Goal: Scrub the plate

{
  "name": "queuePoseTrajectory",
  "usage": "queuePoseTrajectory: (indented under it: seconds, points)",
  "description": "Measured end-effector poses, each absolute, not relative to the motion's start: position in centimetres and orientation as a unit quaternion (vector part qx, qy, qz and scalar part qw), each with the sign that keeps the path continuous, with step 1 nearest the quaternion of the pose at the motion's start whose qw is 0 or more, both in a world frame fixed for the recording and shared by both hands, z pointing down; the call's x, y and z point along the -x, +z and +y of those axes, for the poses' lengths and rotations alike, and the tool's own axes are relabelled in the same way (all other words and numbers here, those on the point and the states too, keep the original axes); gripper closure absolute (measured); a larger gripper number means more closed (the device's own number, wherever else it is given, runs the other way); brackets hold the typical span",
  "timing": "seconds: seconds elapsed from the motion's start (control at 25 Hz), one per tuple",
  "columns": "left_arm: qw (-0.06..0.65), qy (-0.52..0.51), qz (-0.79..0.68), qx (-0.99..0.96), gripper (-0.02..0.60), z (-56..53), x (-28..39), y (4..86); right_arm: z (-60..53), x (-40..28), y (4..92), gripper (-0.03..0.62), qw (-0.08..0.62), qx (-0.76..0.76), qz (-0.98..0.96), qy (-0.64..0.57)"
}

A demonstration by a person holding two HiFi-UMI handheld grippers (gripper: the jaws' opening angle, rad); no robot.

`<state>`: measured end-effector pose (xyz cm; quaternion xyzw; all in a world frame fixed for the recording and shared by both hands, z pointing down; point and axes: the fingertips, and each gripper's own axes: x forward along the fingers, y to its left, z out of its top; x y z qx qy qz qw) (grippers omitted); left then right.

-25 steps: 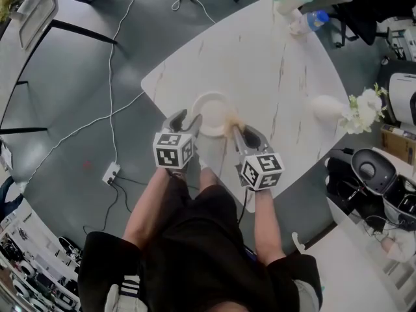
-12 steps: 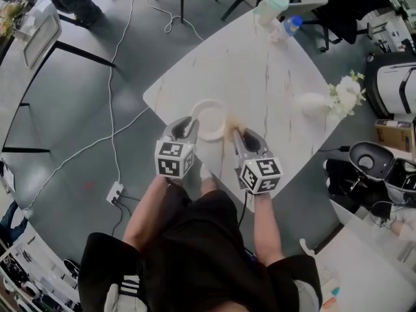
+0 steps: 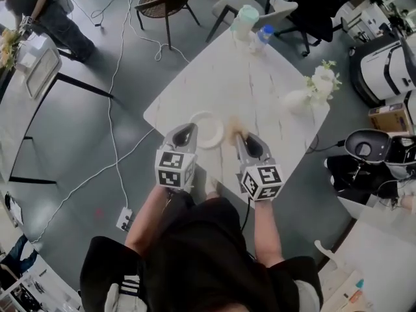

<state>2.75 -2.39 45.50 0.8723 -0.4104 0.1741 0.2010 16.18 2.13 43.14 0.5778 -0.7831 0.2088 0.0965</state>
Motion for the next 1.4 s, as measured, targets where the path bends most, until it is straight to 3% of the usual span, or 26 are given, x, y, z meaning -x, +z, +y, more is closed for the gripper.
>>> queuePoseTrajectory:
  seconds: [0.72,1.4]
  points:
    - [0.099,0.126,-0.307,-0.938,0.575,2.0,-6.3,35.4,9.5,-19.2,33.6,0.545,0.045,-0.695,-0.712,0.090]
    - [0.078,0.100,-0.261,-0.957,0.575,4.8,-4.3,33.7,15.8,-17.9,33.4,0.545,0.019,-0.756,-0.650,0.072]
